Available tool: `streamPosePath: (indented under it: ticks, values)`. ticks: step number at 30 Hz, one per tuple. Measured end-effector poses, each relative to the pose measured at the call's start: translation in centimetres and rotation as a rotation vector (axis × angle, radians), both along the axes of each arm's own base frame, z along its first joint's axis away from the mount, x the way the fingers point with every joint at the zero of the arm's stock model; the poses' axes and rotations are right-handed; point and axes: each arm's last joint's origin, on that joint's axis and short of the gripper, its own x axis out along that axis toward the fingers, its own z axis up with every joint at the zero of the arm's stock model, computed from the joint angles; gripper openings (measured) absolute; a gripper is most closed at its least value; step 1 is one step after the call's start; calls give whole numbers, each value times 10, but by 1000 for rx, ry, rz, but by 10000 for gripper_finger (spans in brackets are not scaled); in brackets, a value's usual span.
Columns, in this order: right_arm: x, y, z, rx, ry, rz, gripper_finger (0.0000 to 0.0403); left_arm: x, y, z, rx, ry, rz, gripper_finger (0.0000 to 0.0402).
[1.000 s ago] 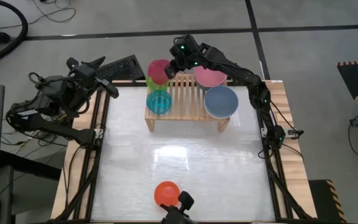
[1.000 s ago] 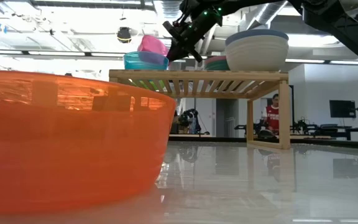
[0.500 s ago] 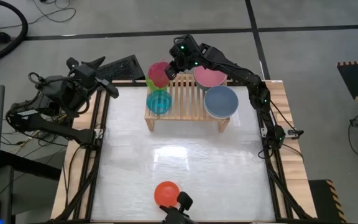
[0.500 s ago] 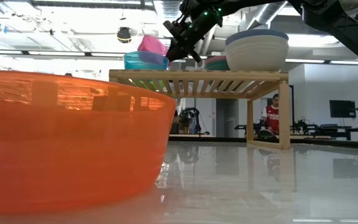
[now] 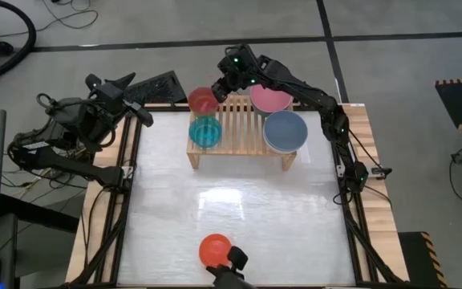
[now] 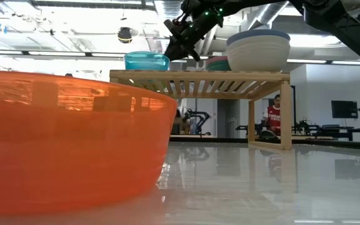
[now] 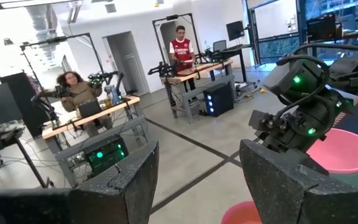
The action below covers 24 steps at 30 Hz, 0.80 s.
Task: Place and stack bowls onto a shelf
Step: Stack the small orange bowl on top of the small blue bowl on the shelf
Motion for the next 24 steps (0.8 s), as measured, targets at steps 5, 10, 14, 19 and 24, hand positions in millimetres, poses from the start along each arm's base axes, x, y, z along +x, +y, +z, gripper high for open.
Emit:
streamPosePath:
  ticks: [5, 10, 14, 19, 24]
  values:
    - [-18, 8, 32, -12, -78, 60, 109, 0, 0, 0, 1, 5, -9, 212]
    - [-67, 40, 98, -113, -166, 102, 109, 2, 1, -5, -28, 6, -68, 212]
    - [-109, 76, 135, -178, -160, 81, 109, 4, 3, -12, -89, -12, -162, 212]
    - [-167, 109, 170, -328, -100, -137, 109, 7, 5, -22, -224, -17, -343, 212]
    - [-203, 134, 184, -212, -165, -162, 108, 9, 4, -33, -330, 75, -573, 212]
